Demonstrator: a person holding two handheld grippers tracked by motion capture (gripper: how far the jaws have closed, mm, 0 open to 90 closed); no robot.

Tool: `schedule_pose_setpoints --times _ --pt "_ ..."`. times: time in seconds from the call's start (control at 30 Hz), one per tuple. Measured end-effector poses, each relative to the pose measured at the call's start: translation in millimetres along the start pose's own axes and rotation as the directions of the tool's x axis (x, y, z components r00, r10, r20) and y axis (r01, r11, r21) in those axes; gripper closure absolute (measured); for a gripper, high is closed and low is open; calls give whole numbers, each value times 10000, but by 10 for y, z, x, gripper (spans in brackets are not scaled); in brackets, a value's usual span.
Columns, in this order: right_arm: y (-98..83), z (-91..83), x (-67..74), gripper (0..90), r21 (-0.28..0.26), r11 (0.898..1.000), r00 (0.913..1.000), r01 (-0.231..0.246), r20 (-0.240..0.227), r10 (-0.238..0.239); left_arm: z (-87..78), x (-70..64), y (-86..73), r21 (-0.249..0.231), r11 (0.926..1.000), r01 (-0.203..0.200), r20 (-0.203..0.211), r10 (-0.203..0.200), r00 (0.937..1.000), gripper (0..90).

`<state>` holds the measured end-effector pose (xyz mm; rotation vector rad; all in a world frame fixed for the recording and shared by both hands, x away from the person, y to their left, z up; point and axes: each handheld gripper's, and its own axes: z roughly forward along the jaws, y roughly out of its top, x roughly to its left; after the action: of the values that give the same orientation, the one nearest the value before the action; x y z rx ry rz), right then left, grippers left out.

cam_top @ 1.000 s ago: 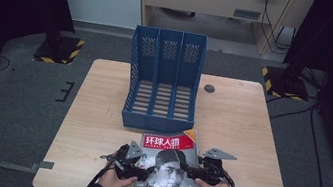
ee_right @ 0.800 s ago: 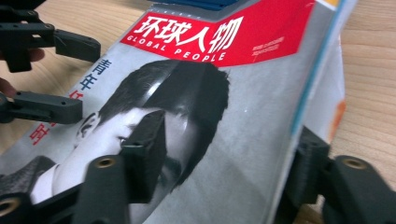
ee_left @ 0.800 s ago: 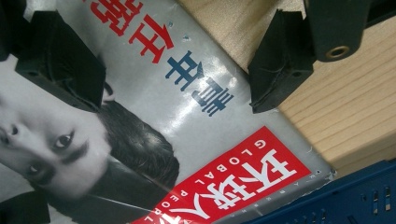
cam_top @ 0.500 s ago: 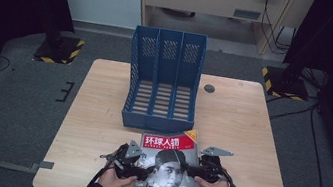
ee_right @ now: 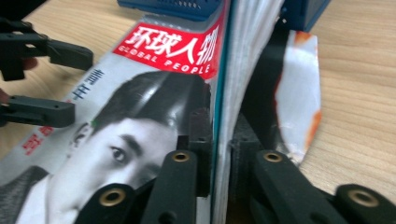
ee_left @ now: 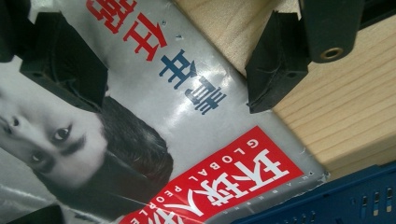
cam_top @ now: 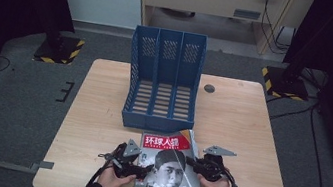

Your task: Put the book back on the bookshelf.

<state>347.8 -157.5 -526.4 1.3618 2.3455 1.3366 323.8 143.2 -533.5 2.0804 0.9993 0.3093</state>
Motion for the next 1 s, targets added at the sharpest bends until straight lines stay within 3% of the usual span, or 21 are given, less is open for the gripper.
schedule_pose_setpoints --times 0.23,0.53,0.73,1.0 --pt "34 -57 27 869 -405 9990 9988 167 -447 -185 -65 55 24 -419 9982 436 62 -434 9990 197" --pt "99 -162 77 872 -1145 9929 9935 311 -1053 -432 -48 66 15 -340 9980 538 141 -533 9985 186" --pt "143 -261 115 873 -1872 9809 9861 528 -1452 -808 -17 79 -3 -222 9982 559 282 -553 9981 152" --pt "137 -261 116 873 -1869 9808 9846 555 -1527 -848 17 77 5 -74 9992 394 629 -389 9973 95"
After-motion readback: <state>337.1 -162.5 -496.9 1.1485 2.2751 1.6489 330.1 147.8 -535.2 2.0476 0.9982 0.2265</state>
